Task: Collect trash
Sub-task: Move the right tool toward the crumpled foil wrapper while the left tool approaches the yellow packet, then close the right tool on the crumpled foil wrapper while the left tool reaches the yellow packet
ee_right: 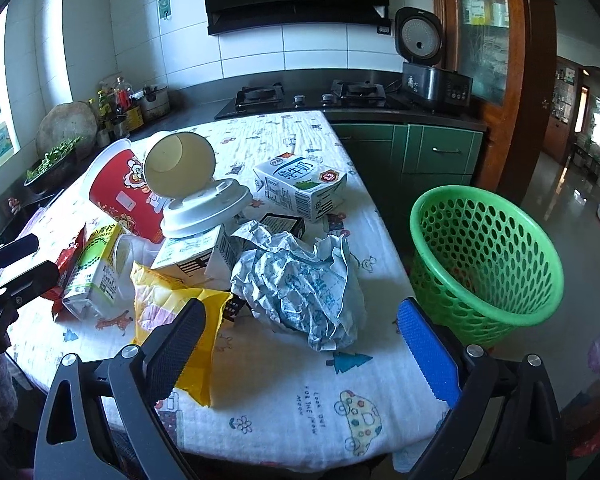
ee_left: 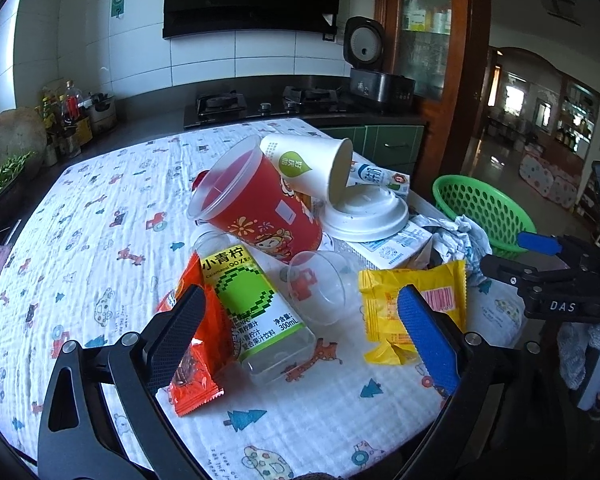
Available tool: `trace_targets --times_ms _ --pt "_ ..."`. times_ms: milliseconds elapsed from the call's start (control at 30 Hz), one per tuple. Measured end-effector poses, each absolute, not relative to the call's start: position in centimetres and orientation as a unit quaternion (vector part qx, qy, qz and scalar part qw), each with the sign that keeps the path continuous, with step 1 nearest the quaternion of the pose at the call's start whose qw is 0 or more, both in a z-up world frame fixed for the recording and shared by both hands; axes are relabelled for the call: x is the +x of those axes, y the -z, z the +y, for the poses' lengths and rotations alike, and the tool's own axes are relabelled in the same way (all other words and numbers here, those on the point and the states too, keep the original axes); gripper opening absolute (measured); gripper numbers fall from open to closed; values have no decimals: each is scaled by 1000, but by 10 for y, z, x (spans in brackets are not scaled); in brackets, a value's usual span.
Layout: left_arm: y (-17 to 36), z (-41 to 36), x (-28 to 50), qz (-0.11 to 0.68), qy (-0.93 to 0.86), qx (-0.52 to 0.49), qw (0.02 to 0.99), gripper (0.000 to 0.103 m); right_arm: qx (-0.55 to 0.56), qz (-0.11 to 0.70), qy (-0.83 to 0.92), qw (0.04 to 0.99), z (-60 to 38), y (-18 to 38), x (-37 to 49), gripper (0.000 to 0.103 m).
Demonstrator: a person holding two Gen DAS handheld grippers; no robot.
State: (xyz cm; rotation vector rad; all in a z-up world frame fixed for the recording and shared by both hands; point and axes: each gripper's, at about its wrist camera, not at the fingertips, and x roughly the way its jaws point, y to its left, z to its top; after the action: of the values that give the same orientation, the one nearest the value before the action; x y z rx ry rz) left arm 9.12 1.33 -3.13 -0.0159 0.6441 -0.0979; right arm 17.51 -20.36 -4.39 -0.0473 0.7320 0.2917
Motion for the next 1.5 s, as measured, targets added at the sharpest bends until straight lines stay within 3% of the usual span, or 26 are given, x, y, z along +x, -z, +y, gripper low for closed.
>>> trace_targets --times_ms 200,700,800,967,1133,1367,1433,1500 --pt "39 8 102 339 90 -8 936 92 -29 380 -162 910 -207 56 195 88" --pt "55 -19 126 377 200 -14 904 91 -40 413 -221 882 -205 74 235 88" --pt "61 -25 136 389 210 -17 897 88 -37 418 -221 881 -206 78 240 83" --pt "70 -28 153 410 234 -45 880 78 -28 421 -223 879 -209 81 242 67" --pt "70 -31 161 410 259 -44 874 77 -14 416 -222 882 -215 80 237 53" --pt "71 -34 173 426 285 -26 858 76 1 403 -213 890 -223 74 224 46" --pt "71 -35 175 429 293 -26 854 69 9 399 -210 892 -228 71 219 46" --pt "70 -34 172 427 299 -24 853 68 13 395 -207 895 -231 69 214 46"
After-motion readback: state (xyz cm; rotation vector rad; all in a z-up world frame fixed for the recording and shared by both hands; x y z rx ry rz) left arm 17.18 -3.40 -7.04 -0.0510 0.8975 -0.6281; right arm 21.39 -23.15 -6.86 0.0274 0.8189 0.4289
